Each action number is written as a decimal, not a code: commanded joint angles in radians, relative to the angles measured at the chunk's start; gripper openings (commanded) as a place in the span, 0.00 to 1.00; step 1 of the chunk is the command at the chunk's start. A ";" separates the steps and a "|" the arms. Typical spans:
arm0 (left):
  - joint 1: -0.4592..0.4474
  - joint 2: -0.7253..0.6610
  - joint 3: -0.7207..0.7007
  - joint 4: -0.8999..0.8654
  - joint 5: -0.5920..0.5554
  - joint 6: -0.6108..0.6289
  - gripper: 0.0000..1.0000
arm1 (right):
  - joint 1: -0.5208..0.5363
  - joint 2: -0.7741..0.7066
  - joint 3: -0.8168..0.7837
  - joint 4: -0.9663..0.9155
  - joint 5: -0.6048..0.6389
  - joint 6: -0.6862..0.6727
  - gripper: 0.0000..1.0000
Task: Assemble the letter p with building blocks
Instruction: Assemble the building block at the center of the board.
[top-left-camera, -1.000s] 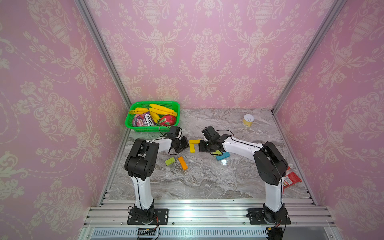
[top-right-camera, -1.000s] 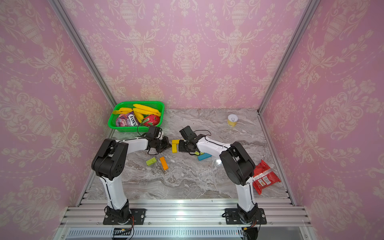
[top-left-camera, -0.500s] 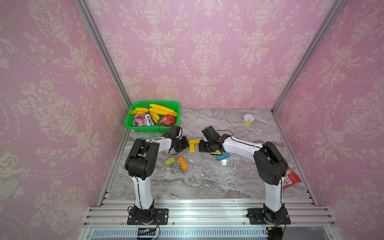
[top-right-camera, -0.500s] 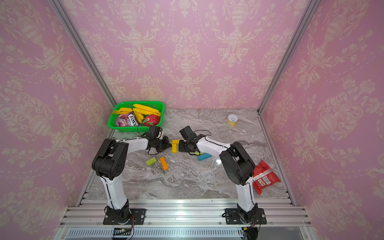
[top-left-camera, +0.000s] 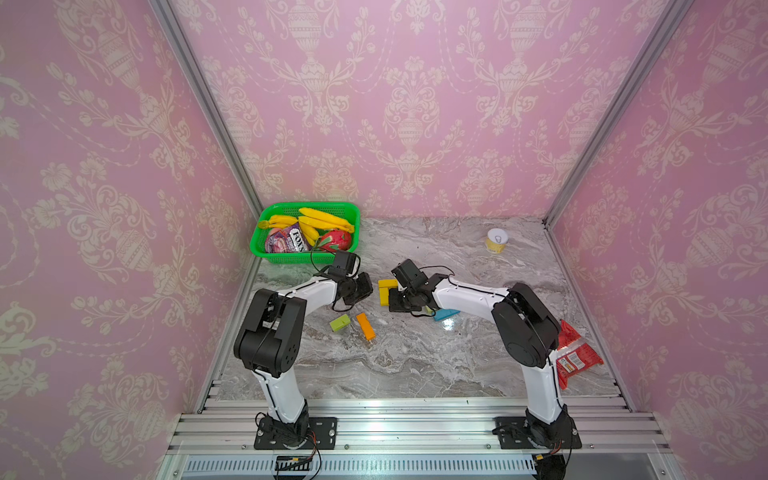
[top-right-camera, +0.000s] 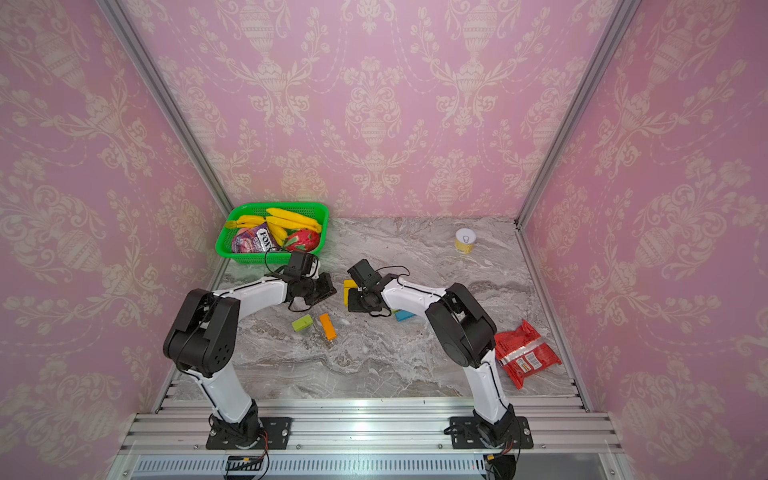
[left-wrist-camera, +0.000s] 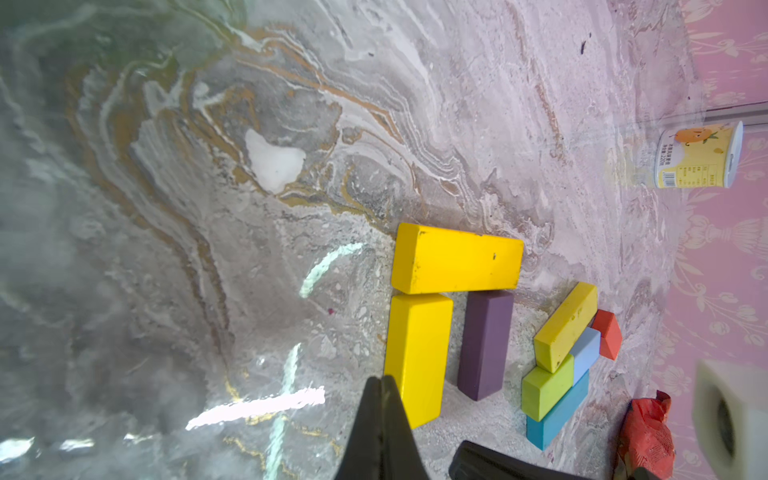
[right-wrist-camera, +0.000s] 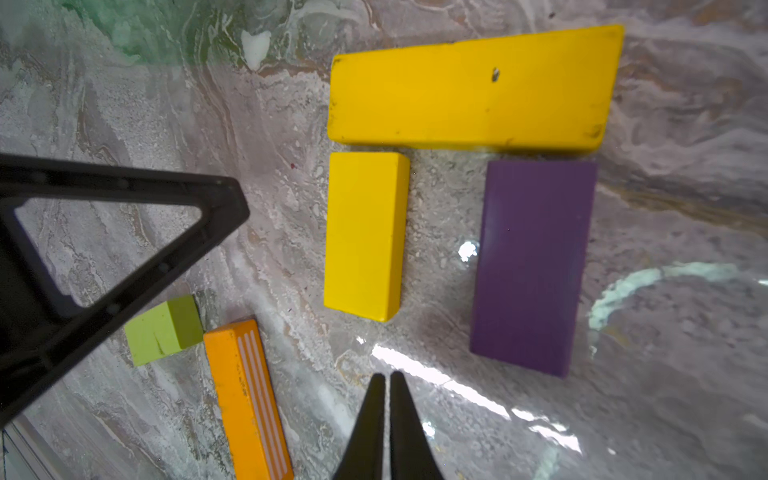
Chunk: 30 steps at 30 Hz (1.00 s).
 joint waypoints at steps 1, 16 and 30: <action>-0.005 -0.019 -0.019 -0.020 -0.005 0.025 0.00 | 0.007 0.030 0.046 -0.020 -0.009 0.023 0.09; -0.006 -0.015 -0.013 -0.023 0.000 0.036 0.00 | 0.021 0.078 0.075 -0.037 -0.010 0.036 0.09; -0.004 -0.010 -0.011 -0.021 0.002 0.037 0.00 | 0.024 0.114 0.113 -0.062 -0.013 0.034 0.09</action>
